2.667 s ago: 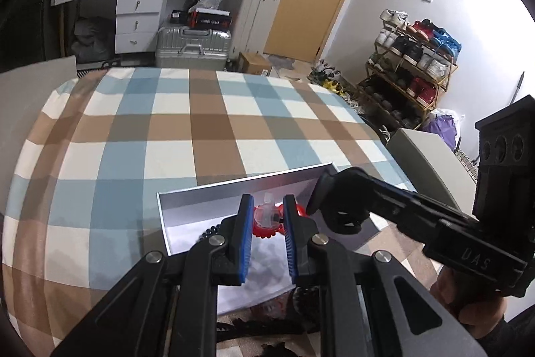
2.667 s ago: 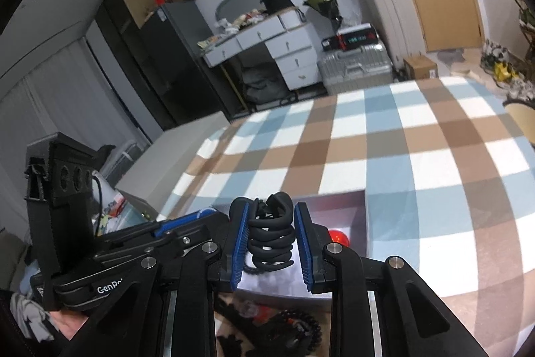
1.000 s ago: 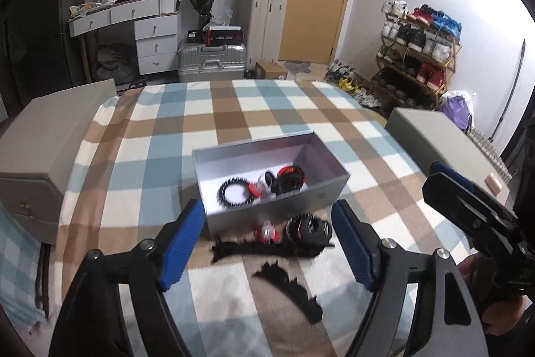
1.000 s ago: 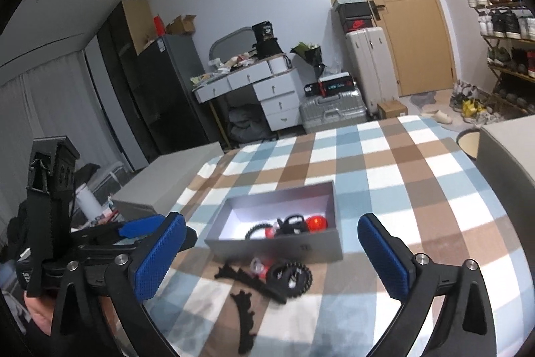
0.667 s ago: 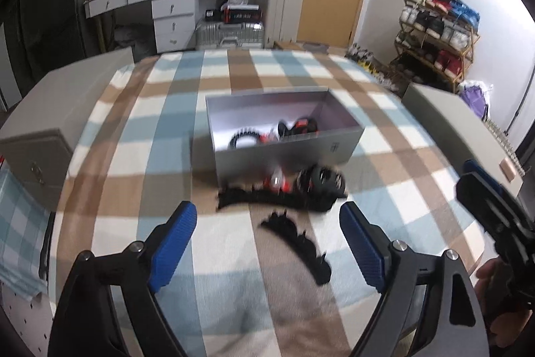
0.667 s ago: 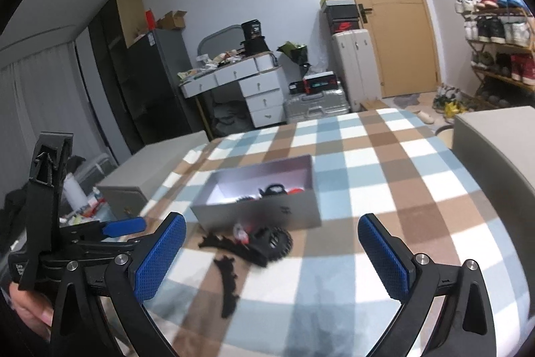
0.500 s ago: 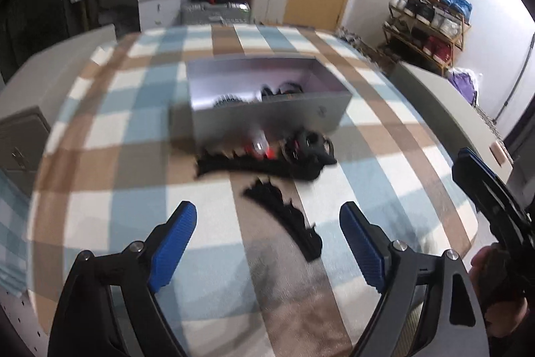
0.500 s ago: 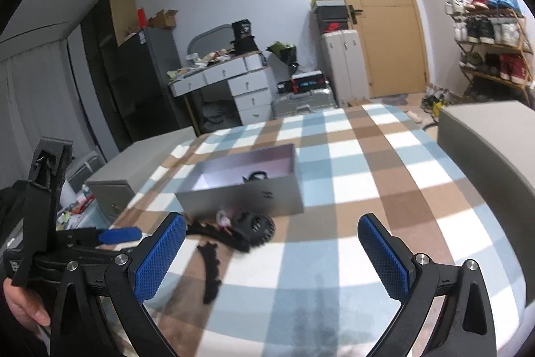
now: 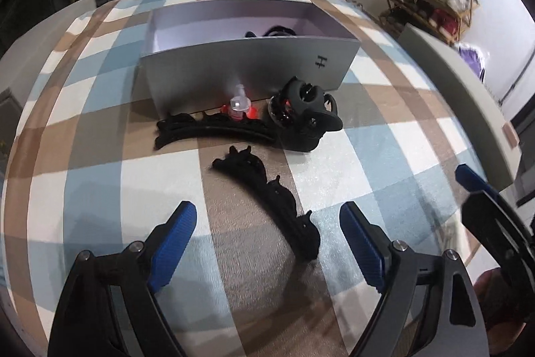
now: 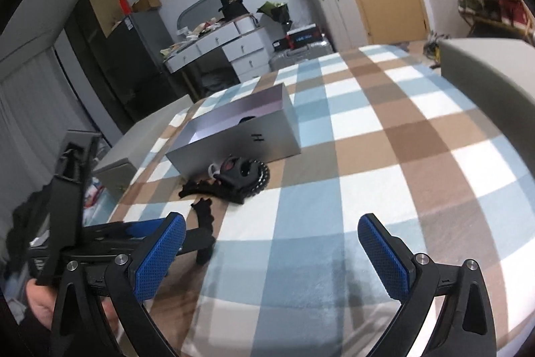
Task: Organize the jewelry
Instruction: 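Withdraw both tools and move the left gripper toward the black claw clips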
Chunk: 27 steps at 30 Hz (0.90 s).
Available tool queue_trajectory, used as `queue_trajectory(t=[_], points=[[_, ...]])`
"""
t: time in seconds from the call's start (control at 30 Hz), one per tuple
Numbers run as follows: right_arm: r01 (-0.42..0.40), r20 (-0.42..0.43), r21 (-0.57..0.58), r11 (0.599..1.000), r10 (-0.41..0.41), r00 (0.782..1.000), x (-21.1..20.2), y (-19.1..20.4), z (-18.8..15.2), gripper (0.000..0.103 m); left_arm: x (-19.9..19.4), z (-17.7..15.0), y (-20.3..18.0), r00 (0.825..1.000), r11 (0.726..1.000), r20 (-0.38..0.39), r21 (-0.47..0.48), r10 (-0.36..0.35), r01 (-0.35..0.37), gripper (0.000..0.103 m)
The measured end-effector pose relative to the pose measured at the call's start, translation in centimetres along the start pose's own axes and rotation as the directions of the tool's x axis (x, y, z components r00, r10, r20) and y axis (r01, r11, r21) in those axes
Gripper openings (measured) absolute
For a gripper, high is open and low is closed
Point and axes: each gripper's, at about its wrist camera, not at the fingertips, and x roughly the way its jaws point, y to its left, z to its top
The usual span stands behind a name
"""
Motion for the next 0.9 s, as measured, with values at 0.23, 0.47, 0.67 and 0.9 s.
queue_trajectory(t=[0.23, 0.47, 0.67, 0.9], points=[[0.007, -0.007, 0.018, 1.000, -0.007, 1.000, -0.2, -0.5, -0.2, 0.103, 0.3, 0.1, -0.2, 1.000, 1.000, -0.013, 0.022, 0.014, -0.014, 0.081], [0.010, -0.020, 0.021, 1.000, -0.009, 1.000, -0.2, -0.5, -0.3, 0.103, -0.4, -0.4, 0.4, 1.000, 0.999, -0.004, 0.049, 0.006, -0.006, 0.038], [0.003, -0.032, 0.023, 1.000, -0.002, 0.999, 0.2, -0.3, -0.6, 0.103, -1.3, -1.4, 1.6, 0.999, 0.998, -0.032, 0.051, -0.037, 0.038, 0.016], [-0.007, -0.054, 0.033, 0.999, 0.009, 0.999, 0.8, 0.0, -0.9, 0.103, -2.2, -2.5, 3.2, 0.998, 0.998, -0.029, 0.021, -0.062, 0.063, 0.016]])
